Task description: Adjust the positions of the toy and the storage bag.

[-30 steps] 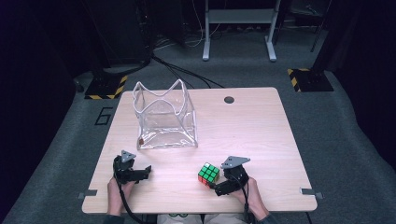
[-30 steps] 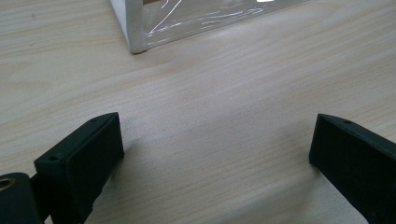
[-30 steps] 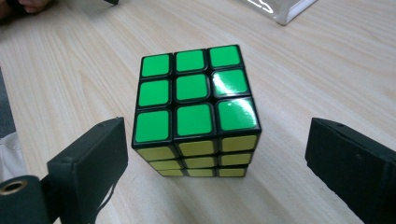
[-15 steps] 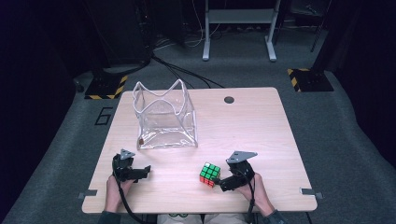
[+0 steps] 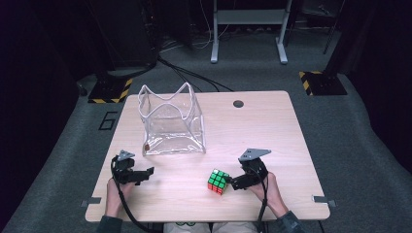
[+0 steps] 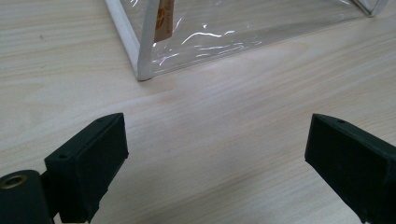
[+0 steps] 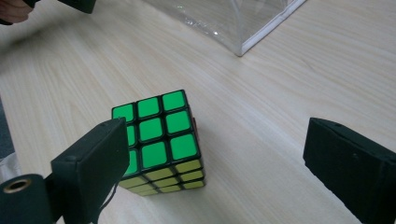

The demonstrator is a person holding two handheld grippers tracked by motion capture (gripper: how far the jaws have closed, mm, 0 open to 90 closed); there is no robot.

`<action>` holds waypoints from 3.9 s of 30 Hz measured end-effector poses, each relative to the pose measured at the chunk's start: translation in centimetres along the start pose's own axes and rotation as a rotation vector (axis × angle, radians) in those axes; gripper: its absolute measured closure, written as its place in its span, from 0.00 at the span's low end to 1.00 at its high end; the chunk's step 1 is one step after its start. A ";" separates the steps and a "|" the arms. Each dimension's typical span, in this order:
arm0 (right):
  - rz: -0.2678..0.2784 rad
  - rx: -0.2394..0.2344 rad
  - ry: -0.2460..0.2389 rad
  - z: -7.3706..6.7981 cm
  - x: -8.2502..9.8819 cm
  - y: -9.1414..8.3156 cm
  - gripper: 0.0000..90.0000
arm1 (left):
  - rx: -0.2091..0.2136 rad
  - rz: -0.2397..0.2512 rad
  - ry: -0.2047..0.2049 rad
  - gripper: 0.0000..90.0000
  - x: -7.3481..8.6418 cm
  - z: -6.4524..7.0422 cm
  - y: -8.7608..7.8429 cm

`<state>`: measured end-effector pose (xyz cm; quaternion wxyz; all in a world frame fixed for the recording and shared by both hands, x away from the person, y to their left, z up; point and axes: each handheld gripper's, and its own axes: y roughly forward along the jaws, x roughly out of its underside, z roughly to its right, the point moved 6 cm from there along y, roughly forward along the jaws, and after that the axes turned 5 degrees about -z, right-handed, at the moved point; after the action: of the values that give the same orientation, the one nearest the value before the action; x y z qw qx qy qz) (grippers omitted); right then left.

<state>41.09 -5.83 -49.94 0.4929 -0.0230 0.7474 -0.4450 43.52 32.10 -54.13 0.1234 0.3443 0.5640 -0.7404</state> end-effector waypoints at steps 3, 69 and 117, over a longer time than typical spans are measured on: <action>-0.002 0.018 -0.005 0.2 -0.5 -0.1 0.08 | -0.005 -0.016 0.012 0.07 -0.4 0.1 -0.2; -0.024 0.027 -0.107 2.1 -18.6 2.0 0.13 | 0.075 0.106 -0.003 0.11 -16.4 -1.3 -7.5; -0.098 0.127 -0.002 5.5 -25.8 8.9 0.43 | -0.017 -0.039 -0.036 0.48 -22.1 -4.4 -2.3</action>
<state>62.09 8.19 -38.22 0.4717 -0.0286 0.7150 -0.5152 60.00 32.38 -38.59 0.1220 0.3188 0.5746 -0.7439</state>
